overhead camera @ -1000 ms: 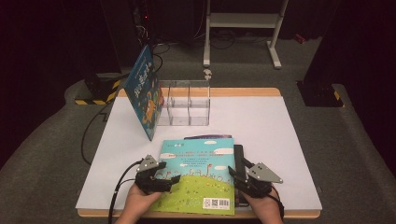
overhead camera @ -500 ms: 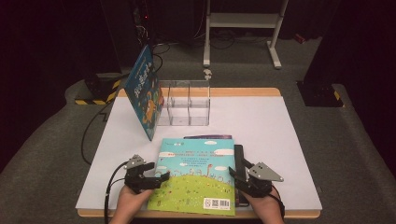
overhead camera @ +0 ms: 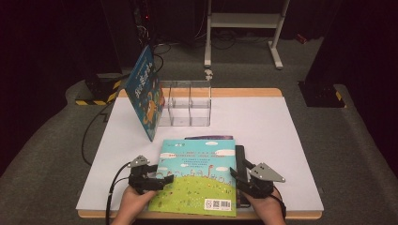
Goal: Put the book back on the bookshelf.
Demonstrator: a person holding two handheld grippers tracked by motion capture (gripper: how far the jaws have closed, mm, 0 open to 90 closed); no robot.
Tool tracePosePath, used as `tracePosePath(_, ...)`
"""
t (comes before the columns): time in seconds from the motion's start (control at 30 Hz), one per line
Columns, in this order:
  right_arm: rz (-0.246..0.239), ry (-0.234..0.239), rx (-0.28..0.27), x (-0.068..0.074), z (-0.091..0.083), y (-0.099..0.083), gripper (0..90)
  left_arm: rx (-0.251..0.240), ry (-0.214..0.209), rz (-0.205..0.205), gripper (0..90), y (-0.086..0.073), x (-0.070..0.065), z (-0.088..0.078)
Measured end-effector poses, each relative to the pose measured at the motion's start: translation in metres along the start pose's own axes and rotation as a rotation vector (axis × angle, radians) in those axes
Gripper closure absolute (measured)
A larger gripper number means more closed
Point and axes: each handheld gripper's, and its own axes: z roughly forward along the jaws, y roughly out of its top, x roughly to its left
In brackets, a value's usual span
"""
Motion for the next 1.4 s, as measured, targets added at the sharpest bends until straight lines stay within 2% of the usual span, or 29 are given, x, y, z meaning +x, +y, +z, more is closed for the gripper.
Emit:
tracePosePath(0.07, -0.001, 0.0, 0.003, 0.0, 0.0, 0.0, 41.5, -0.006, -0.001, -0.012, 6.0, 0.0, 0.0, 0.001)
tracePosePath(0.13, -0.002, 0.0, 0.004, 0.0, 0.0, 0.0, 41.5, 0.0, -0.008, 0.001, 6.0, 0.0, 0.0, 0.0)
tracePosePath(0.17, -0.003, 0.0, 0.008, 0.0, 0.001, 0.0, 41.5, -0.016, -0.013, 0.012, 6.1, 0.0, -0.001, -0.002)
tracePosePath(0.33, 0.013, 0.008, 0.015, -0.002, 0.001, -0.001, 41.5, -0.012, -0.007, 0.001, 6.4, 0.0, -0.002, -0.001)
tracePosePath(0.5, 0.026, 0.007, 0.021, -0.002, 0.001, 0.0, 41.5, -0.026, 0.001, 0.009, 6.4, -0.001, -0.004, -0.002)
tracePosePath(0.53, 0.056, 0.038, 0.032, -0.003, 0.002, 0.0, 39.5, -0.019, 0.008, 0.0, 6.4, -0.001, -0.005, -0.001)
tracePosePath(0.6, 0.084, 0.083, 0.047, -0.002, 0.003, 0.002, 33.9, -0.008, 0.009, -0.001, 6.4, -0.002, -0.004, -0.001)
tracePosePath(0.63, 0.094, 0.098, 0.056, 0.0, 0.004, 0.002, 31.4, 0.009, 0.009, -0.007, 6.6, -0.002, -0.004, 0.0)
tracePosePath(0.73, 0.105, 0.124, 0.075, 0.002, 0.007, 0.004, 26.9, 0.001, 0.001, -0.004, 6.9, -0.003, -0.005, 0.001)
tracePosePath(0.77, 0.124, 0.141, 0.097, 0.003, 0.01, 0.004, 23.4, -0.001, -0.004, 0.005, 7.6, -0.003, -0.006, 0.0)
tracePosePath(0.9, 0.155, 0.142, 0.114, 0.0, 0.012, 0.003, 19.7, -0.024, -0.015, 0.003, 8.9, -0.004, -0.011, 0.001)
tracePosePath(1.03, 0.21, 0.172, 0.136, -0.009, 0.013, 0.0, 18.6, -0.03, -0.029, 0.015, 12.0, -0.004, -0.012, 0.001)
tracePosePath(1.17, 0.212, 0.167, 0.133, -0.011, 0.012, -0.001, 18.0, -0.034, -0.024, 0.008, 11.6, -0.004, -0.016, 0.004)
tracePosePath(1.23, 0.214, 0.174, 0.134, -0.013, 0.013, -0.001, 17.4, -0.017, -0.034, 0.022, 11.5, -0.004, -0.013, 0.003)
tracePosePath(1.4, 0.229, 0.184, 0.132, -0.014, 0.013, -0.002, 17.2, -0.033, -0.038, 0.022, 10.9, -0.005, -0.014, 0.003)
